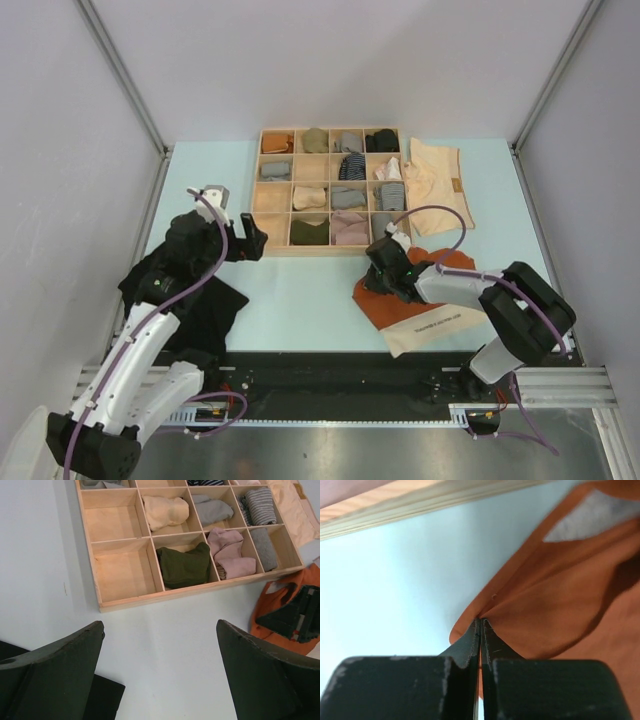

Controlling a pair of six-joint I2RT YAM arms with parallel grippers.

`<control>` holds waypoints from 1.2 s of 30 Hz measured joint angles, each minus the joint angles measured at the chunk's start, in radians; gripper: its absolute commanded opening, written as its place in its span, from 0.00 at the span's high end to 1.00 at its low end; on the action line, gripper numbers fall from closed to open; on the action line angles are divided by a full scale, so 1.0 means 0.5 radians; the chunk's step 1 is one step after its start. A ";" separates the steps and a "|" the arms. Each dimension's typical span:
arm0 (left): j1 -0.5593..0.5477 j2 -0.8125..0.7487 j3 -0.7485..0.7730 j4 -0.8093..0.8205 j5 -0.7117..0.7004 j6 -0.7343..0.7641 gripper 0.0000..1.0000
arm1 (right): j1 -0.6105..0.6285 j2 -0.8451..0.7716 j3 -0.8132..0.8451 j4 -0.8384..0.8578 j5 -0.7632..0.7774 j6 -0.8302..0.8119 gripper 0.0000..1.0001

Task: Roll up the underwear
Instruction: Move the underwear to the center of the board.

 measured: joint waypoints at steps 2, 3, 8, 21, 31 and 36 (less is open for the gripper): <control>-0.036 0.018 -0.005 -0.003 -0.017 -0.026 0.00 | 0.040 0.069 0.047 0.059 -0.031 0.016 1.00; -0.069 0.027 -0.012 -0.003 -0.033 -0.053 0.00 | 0.059 0.100 0.069 0.085 -0.048 0.022 1.00; -0.202 0.036 -0.097 0.018 -0.067 -0.181 0.01 | 0.123 0.179 0.162 0.095 -0.110 0.016 1.00; -0.790 0.461 -0.481 0.430 -0.149 -0.579 0.12 | 0.492 -0.663 0.045 -0.575 0.018 -0.015 0.50; -0.887 0.795 -0.581 0.844 -0.031 -0.771 0.26 | 1.170 -0.712 -0.147 -1.032 0.279 0.336 0.62; -0.928 0.922 -0.581 0.961 0.014 -0.829 0.27 | 1.312 -0.530 -0.047 -1.173 0.419 0.401 0.65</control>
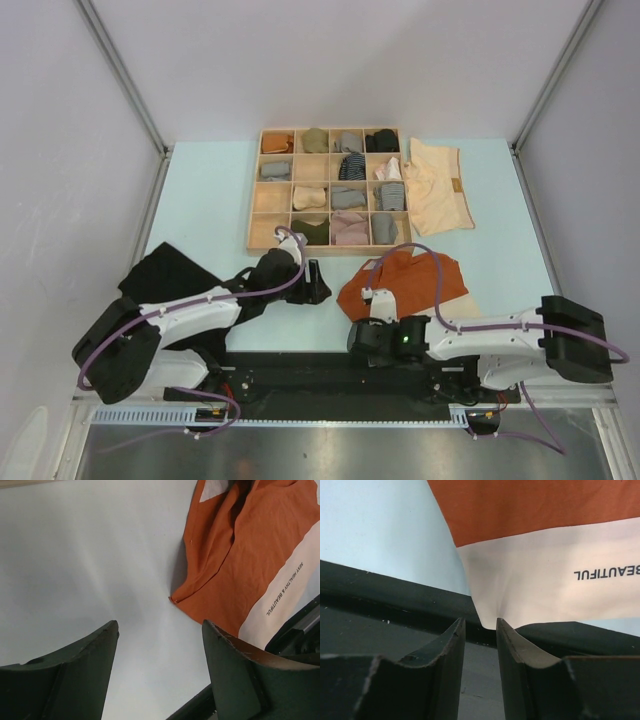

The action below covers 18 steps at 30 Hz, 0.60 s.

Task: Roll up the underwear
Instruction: Move the underwear to the center of the board.

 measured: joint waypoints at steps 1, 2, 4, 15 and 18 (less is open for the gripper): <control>-0.005 0.011 0.000 0.013 0.000 -0.009 0.27 | 0.025 0.046 0.036 -0.027 0.025 0.004 0.66; -0.010 0.019 0.000 0.023 0.000 -0.015 0.27 | 0.045 0.091 0.072 -0.050 0.048 0.009 0.66; -0.013 0.024 0.000 0.031 -0.001 -0.025 0.27 | 0.082 0.190 0.145 -0.088 0.104 0.018 0.66; -0.014 0.057 0.000 0.059 0.014 -0.031 0.27 | 0.250 0.648 0.423 -0.322 0.338 0.105 0.67; -0.015 0.058 0.000 0.059 0.016 -0.032 0.26 | 0.311 0.763 0.471 -0.434 0.397 0.188 0.67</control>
